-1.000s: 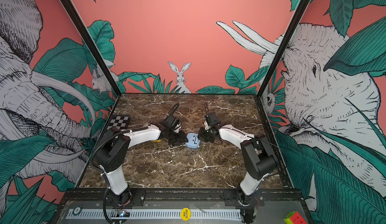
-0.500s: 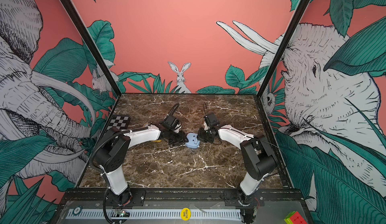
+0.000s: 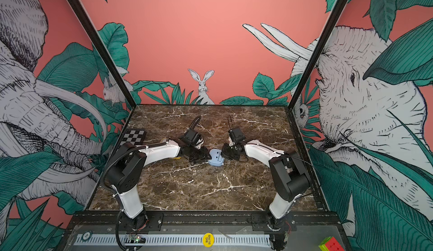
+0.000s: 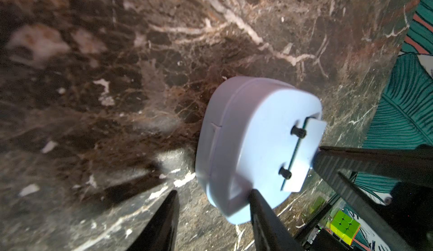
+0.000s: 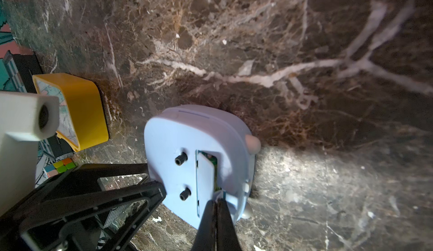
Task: Insert the battery into the alarm
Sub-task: Install the cover on the alarm.
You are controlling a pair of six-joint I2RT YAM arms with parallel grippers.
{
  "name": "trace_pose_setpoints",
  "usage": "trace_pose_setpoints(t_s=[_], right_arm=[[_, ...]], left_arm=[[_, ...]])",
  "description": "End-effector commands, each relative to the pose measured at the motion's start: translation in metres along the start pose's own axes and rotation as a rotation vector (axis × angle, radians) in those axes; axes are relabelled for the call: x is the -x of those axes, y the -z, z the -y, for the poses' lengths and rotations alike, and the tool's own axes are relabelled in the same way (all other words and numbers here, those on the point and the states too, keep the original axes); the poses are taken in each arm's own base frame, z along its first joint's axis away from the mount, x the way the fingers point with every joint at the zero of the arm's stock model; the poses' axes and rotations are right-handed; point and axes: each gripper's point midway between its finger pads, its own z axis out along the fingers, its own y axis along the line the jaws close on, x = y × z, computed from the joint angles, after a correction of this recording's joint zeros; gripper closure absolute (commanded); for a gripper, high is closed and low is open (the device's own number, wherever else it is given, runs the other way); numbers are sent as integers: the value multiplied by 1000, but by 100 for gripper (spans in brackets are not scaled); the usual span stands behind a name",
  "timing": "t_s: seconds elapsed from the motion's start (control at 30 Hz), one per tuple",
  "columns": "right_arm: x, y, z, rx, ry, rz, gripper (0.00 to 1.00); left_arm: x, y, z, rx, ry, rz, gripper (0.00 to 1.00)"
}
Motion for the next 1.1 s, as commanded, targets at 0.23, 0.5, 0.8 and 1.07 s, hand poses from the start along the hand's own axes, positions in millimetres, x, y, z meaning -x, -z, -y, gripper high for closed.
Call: trace_pose_setpoints(t_s=[0.23, 0.5, 0.8, 1.07], right_arm=[[4, -4, -2, -20, 2, -1, 100], [6, -5, -4, -21, 7, -5, 100], [7, -8, -5, -16, 6, -5, 100], [5, -10, -2, -22, 5, -11, 100]], left_arm=[[-10, -2, -11, 35, 18, -19, 50], [-11, -3, -11, 34, 18, -21, 50], [-11, -3, -11, 33, 18, -22, 50], [-11, -3, -11, 34, 18, -23, 50]])
